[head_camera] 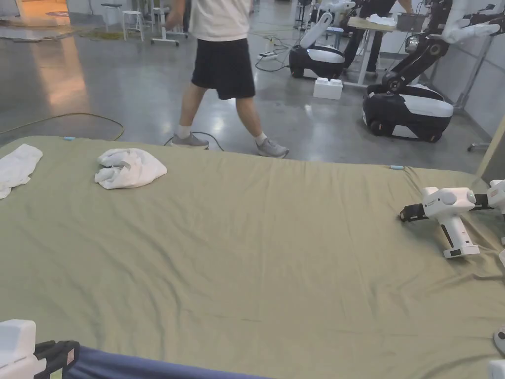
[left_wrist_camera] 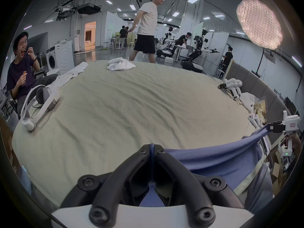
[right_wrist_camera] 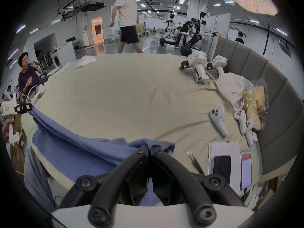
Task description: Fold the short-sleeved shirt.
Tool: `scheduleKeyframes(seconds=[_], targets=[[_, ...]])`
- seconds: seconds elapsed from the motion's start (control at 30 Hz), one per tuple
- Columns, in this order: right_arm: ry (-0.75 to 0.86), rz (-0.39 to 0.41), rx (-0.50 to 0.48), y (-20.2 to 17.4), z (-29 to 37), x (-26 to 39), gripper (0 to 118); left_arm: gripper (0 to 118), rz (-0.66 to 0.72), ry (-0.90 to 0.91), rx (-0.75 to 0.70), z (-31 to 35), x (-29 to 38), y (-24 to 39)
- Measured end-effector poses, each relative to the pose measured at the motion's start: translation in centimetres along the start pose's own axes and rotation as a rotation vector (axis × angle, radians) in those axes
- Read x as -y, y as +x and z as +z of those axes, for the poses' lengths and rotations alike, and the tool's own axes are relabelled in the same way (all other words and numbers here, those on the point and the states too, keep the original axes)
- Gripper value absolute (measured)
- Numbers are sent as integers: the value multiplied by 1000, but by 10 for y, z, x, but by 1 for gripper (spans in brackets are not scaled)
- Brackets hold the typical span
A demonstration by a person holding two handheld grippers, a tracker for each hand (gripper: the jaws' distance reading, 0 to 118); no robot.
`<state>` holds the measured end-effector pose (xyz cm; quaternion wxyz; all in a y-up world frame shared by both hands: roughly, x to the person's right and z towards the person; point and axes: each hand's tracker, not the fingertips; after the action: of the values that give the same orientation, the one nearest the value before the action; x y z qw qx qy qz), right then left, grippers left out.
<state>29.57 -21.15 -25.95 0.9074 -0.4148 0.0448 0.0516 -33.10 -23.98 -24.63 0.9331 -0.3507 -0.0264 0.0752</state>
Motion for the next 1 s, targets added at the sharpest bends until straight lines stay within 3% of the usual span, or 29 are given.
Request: scheduleKeyframes(seconds=[0.1,0.43,0.53,0.6,0.63,0.67,0.7,0.77,1.0], targets=[[-69,19,-1,-1,4,22,0,1,-57,-67,-21,6,25,1],[-303,-33,28,-6,-39,97,0,1,-92,-255,-59,-16,95,-7],[-302,-51,35,-13,-49,105,2,14,-85,-261,-70,-22,97,-5],[-291,-66,50,-17,-47,103,19,32,-76,-253,-72,-22,93,-6],[-278,-63,79,-19,-43,100,41,61,-69,-244,-74,-20,90,-6],[-274,-54,120,-21,-38,96,46,61,-67,-233,-79,-18,88,-4],[-253,-39,147,-23,-33,91,52,69,-71,-211,-98,-15,84,-2],[-176,-45,141,-25,-19,79,67,93,-77,-142,-118,-9,73,1],[239,-49,117,-60,2,22,80,94,-72,149,-74,0,21,45]])
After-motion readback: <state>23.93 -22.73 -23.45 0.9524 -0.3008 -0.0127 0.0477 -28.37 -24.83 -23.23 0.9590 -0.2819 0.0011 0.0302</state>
